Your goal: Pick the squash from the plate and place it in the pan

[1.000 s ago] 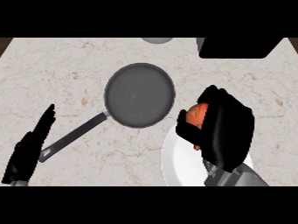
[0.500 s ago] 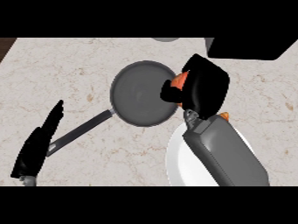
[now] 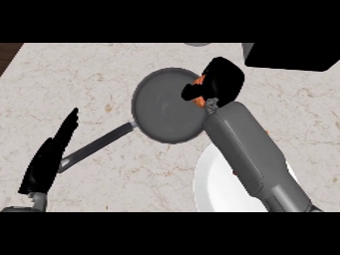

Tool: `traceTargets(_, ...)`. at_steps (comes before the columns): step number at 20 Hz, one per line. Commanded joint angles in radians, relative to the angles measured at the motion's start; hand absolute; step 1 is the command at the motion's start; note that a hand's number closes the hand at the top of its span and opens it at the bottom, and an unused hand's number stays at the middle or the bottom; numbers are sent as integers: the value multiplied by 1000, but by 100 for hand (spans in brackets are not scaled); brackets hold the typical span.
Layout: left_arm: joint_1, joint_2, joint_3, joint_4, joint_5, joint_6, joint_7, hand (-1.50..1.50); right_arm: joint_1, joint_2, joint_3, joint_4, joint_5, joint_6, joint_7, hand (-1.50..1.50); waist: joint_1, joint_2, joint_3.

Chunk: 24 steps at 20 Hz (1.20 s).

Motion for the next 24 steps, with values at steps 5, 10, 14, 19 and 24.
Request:
traceTargets(5,-18,-9,2,20,6,-10,-15,0,-10,7,-168,141,-343,-276,-20,-150,37,11,3)
traceTargets(10,-41,-3,-4,45,-2,-27,-27,0,-35,7,-164,187,-448,-506,-189,-150,37,11,2)
traceTargets(14,-34,-36,-22,33,-27,10,-5,0,-56,7,-136,227,-420,-710,-284,-150,32,7,2)
traceTargets(19,-27,2,18,47,-2,-21,-18,0,-64,7,-171,276,-437,-936,-320,-150,9,-1,1)
traceTargets(24,-13,-5,25,2,-1,-5,20,0,-50,7,-207,278,-430,-1099,-297,-150,-39,-20,0)
